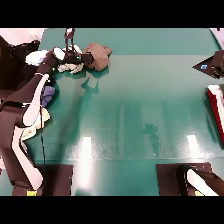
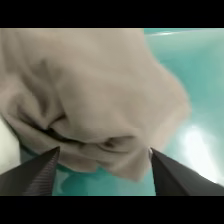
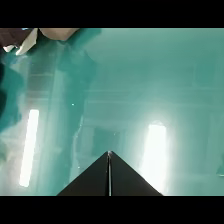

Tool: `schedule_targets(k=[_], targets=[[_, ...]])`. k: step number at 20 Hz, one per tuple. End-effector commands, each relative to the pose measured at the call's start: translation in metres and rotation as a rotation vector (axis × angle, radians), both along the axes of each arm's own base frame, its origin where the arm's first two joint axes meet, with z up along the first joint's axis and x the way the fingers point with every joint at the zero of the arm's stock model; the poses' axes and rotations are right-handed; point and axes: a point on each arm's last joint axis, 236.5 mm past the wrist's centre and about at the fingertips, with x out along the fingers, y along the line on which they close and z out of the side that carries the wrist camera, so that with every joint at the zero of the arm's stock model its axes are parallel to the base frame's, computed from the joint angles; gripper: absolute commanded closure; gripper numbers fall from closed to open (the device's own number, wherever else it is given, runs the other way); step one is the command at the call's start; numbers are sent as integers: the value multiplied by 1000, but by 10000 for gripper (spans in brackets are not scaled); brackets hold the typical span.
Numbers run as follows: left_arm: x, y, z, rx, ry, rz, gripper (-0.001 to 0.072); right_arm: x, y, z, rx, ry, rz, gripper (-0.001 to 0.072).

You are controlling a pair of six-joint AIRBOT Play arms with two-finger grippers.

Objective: Fold the shirts.

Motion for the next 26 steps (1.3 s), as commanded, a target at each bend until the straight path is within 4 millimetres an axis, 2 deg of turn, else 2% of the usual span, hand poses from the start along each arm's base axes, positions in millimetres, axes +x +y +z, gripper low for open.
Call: schedule_targets(k=[1, 4, 5, 8, 9, 10, 11, 13, 15, 17, 18, 20, 21, 22, 24, 26], targets=[[9, -7, -17, 11, -31, 10, 32, -1, 1, 0, 0, 3, 3, 694], [11, -17, -25, 8, -39, 8, 34, -1, 1, 0, 1, 3, 3, 693], [10, -22, -26, 9, -43, 5, 88, -1, 1, 0, 1, 3, 3, 693], [13, -27, -18, -2, -69, 8, 593, -1, 1, 0, 0, 3, 3, 693], [12, -32, -11, -15, -61, -7, 682, -1, 1, 0, 0, 2, 3, 694], [9, -38, 0, -31, -53, -32, 683, -1, 1, 0, 0, 2, 2, 693], [5, -44, 17, -33, -53, -70, 683, 0, 0, 0, 1, 0, 1, 693], [-2, -48, 74, -46, -118, -99, 684, 6, -2, 5, 2, -29, -16, 693], [-17, -45, 155, -37, -252, -120, 684, 16, -7, 15, 5, -83, -51, 694], [-53, -41, 242, -28, -377, -157, 684, 25, -12, 25, 6, -138, -84, 693], [-80, -40, 283, -30, -424, -183, 685, 29, -15, 32, 7, -169, -102, 694], [-139, -42, 348, -30, -501, -265, 684, 36, -20, 47, 7, -236, -137, 694], [-171, -45, 372, -33, -532, -323, 684, 38, -22, 56, 5, -262, -145, 693], [-206, -51, 393, -53, -551, -390, 684, 38, -23, 66, 2, -292, -151, 694], [-271, -68, 418, -134, -536, -538, 684, 39, -24, 91, -5, -356, -159, 694], [-320, -84, 416, -177, -480, -708, 684, 36, -24, 118, -15, -419, -160, 693]])
